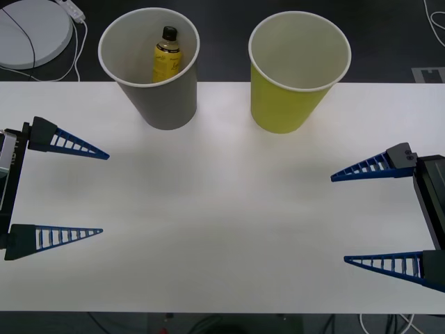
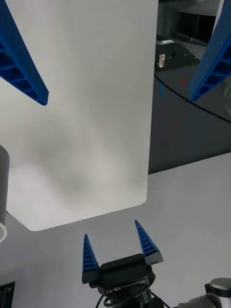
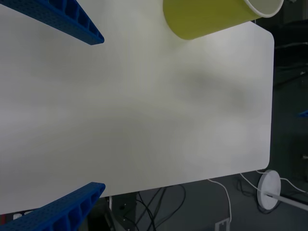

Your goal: Put the can into the green bin and the plastic bottle into the gray bin

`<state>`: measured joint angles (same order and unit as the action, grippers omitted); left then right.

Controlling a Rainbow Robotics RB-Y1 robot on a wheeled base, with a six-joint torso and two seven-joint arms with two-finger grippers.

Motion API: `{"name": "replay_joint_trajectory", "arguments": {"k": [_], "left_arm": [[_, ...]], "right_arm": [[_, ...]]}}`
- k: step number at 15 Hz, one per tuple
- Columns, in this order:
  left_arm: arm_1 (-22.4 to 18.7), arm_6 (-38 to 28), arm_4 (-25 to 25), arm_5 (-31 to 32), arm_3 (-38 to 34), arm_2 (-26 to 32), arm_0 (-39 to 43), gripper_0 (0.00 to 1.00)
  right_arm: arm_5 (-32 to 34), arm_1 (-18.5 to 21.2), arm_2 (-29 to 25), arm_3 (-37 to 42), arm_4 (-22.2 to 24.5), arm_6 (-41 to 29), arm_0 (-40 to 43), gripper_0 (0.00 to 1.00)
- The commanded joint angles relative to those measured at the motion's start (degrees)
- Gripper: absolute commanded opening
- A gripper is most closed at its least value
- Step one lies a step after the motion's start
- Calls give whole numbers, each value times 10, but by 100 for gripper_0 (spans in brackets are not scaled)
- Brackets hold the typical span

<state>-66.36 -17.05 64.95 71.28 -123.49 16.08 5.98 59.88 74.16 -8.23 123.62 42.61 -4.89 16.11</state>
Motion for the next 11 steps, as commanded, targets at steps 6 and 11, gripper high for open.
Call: {"name": "replay_joint_trajectory", "arguments": {"k": [6, 11], "left_arm": [[0, 0, 0, 0, 0, 0, 0, 100], [0, 0, 0, 0, 0, 0, 0, 100]], "right_arm": [[-3, -25, -49, 42, 32, 1, 35, 100], [-4, -31, -49, 40, 32, -1, 32, 100]]}}
